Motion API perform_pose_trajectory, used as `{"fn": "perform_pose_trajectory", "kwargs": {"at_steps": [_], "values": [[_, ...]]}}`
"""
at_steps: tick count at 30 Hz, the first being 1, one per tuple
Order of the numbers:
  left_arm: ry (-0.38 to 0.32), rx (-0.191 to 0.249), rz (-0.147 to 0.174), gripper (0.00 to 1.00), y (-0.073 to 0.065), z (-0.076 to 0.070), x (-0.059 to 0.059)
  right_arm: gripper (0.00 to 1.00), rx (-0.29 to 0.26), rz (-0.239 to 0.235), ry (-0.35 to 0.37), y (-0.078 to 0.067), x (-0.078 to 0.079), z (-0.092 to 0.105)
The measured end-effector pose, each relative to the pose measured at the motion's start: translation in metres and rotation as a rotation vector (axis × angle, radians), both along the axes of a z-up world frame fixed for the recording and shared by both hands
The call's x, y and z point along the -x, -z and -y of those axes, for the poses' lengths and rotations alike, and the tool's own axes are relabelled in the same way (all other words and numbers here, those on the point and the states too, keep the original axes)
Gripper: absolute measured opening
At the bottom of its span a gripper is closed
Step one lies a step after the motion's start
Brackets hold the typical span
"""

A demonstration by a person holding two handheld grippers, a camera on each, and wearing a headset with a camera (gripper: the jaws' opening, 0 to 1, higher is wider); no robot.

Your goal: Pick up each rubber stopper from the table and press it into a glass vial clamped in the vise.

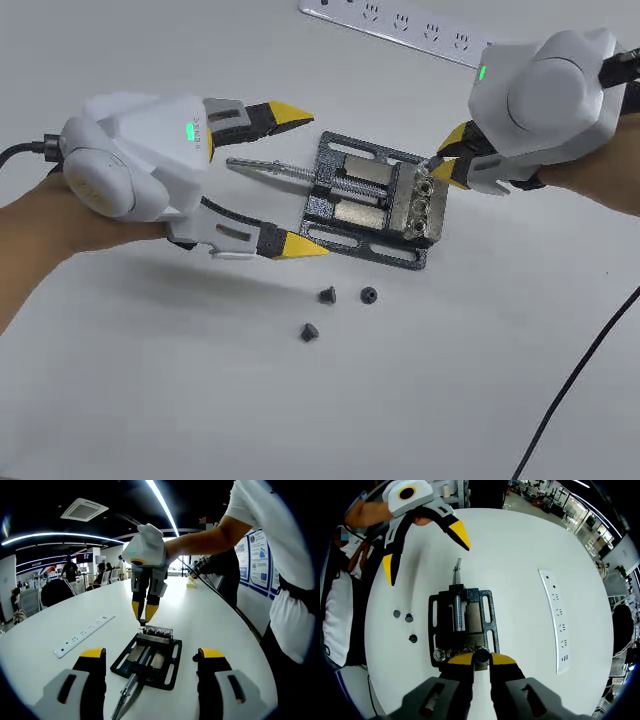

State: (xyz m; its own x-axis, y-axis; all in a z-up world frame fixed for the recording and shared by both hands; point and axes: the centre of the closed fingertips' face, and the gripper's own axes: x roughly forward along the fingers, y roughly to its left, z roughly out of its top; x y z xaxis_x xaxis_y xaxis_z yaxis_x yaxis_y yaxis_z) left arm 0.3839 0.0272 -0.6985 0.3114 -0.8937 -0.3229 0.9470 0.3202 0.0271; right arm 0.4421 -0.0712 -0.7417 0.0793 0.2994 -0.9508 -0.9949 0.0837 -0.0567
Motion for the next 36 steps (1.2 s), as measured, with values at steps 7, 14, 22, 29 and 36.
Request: {"fn": "perform_pose_trajectory", "kwargs": {"at_steps": [7,14,22,29,36], "values": [[0.001,-0.002,0.000,0.73,0.0002,-0.0007,0.0006,0.11,0.004,-0.001,-0.004,0.0026,-0.0016,-0.0012],[0.001,-0.001,-0.001,0.73,0.0012,-0.0013,0.0012,0.11,0.014,0.001,-0.010,0.0055,-0.0015,-0.0005],[0.003,-0.001,0.000,0.73,0.0020,-0.0001,0.0007,0.11,0.018,0.002,-0.015,0.0059,-0.0014,-0.0004],[0.003,0.000,-0.001,0.73,0.0024,0.0003,0.0004,0.11,0.032,0.008,-0.028,0.0069,-0.0008,0.0031],[0.003,-0.002,0.002,0.73,0.0029,-0.0003,-0.0001,0.11,0.043,0.010,-0.039,0.0056,-0.0005,0.0022]]}}
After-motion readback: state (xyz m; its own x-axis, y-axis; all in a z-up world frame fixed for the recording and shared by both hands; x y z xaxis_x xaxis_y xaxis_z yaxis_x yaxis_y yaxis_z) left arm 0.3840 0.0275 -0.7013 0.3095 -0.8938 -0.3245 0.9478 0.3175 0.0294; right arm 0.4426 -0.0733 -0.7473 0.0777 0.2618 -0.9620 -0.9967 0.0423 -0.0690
